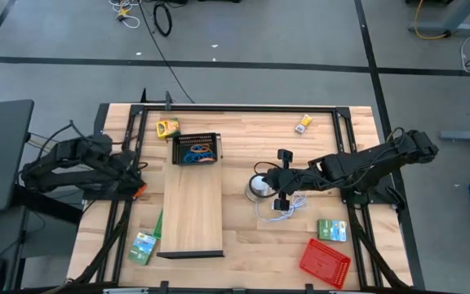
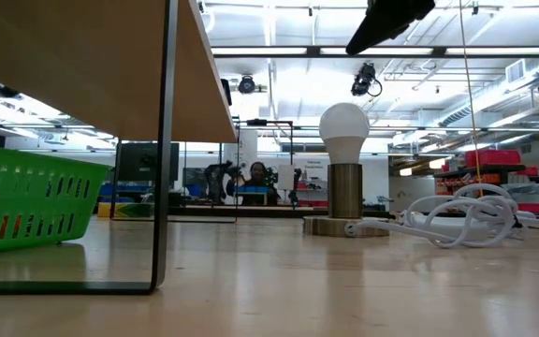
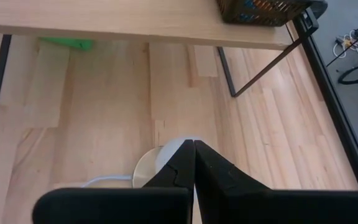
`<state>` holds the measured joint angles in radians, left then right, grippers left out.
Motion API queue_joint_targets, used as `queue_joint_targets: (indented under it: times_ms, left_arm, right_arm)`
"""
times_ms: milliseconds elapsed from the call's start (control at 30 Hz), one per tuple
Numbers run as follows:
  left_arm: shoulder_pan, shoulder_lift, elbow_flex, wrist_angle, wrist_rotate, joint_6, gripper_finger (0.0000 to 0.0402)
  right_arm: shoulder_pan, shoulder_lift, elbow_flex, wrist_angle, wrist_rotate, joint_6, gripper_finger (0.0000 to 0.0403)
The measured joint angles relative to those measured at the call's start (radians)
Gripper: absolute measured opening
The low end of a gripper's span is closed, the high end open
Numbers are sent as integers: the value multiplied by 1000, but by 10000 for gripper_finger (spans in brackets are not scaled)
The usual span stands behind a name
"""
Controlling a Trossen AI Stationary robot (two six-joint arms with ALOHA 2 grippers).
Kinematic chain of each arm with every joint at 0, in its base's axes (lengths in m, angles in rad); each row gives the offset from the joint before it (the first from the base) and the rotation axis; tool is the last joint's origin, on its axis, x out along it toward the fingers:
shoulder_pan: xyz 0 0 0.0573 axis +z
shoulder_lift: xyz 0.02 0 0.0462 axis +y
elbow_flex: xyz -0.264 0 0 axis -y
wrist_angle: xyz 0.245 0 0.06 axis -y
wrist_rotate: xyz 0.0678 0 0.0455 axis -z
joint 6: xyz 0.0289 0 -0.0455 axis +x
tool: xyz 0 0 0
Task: Pick & Place Office Desk Supplies
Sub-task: Put the orange spiral keychain into the green bin
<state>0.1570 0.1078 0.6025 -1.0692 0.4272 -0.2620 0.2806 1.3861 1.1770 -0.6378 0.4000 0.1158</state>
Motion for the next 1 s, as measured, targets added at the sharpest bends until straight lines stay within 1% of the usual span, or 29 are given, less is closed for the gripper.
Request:
queue_joint_targets:
  times_ms: [333,500,600,767,1000]
  left_arm:
    - [-1,158,0,-85,-46,-12,4]
    - [-48,241,0,-91,-71,-54,4]
    - [-106,303,0,-91,-80,-104,4]
    - [-237,428,0,-76,-85,-200,4]
    - [-430,603,0,84,-112,-334,4]
  right_arm:
    - [0,0,0,-41,0,8,7]
    - [-4,0,0,-49,0,3,7]
    - [-10,0,0,-53,-1,0,7]
    - [-18,0,0,-72,-12,0,7]
    - [-23,0,0,-99,-15,0,7]
